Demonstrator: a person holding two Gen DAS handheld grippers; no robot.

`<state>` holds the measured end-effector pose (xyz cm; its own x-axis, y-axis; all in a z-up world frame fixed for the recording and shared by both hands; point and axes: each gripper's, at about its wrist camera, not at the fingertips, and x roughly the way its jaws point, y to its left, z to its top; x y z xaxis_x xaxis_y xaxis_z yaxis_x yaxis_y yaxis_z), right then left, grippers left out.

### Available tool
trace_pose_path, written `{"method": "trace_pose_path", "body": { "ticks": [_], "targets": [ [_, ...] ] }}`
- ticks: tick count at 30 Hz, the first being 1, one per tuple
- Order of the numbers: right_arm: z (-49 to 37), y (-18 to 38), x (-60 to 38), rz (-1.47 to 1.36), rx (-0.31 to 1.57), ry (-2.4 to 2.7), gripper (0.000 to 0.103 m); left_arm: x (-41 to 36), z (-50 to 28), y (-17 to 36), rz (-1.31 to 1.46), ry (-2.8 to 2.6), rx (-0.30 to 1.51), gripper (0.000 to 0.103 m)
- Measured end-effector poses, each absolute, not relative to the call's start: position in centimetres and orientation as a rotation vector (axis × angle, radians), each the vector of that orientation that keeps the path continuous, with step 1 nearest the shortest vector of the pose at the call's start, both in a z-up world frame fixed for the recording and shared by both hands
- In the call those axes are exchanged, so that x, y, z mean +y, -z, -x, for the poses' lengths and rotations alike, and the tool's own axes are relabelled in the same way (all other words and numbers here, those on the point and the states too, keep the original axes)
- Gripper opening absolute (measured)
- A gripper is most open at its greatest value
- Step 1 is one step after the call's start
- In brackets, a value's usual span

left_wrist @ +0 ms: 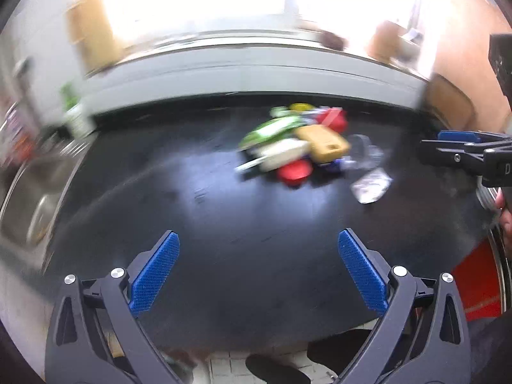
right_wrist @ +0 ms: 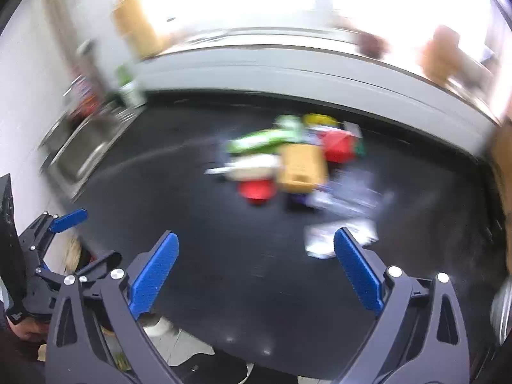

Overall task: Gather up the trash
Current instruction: 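Swing both open tools back over the countertop, then grasp the red lid with the left tool while the right tool grasps the plastic cup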

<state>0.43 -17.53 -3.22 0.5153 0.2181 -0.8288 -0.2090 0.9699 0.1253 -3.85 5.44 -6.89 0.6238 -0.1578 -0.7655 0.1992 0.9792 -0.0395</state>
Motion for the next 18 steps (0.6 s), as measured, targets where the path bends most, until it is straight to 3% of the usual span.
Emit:
{"method": "trace_pose_path", "body": {
  "ticks": [8, 18],
  "targets": [
    [0.2, 5.4, -24.8, -0.098, 1.036, -0.154, 0.094, -1.9, 0.1, 8.0, -0.147, 0.294, 0.902, 0.097],
    [-3.1, 7.1, -24.2, -0.055, 1.059, -0.212, 0.094, -2.6, -1.9, 9.9, -0.159, 0.244, 0.956, 0.097]
  ]
}}
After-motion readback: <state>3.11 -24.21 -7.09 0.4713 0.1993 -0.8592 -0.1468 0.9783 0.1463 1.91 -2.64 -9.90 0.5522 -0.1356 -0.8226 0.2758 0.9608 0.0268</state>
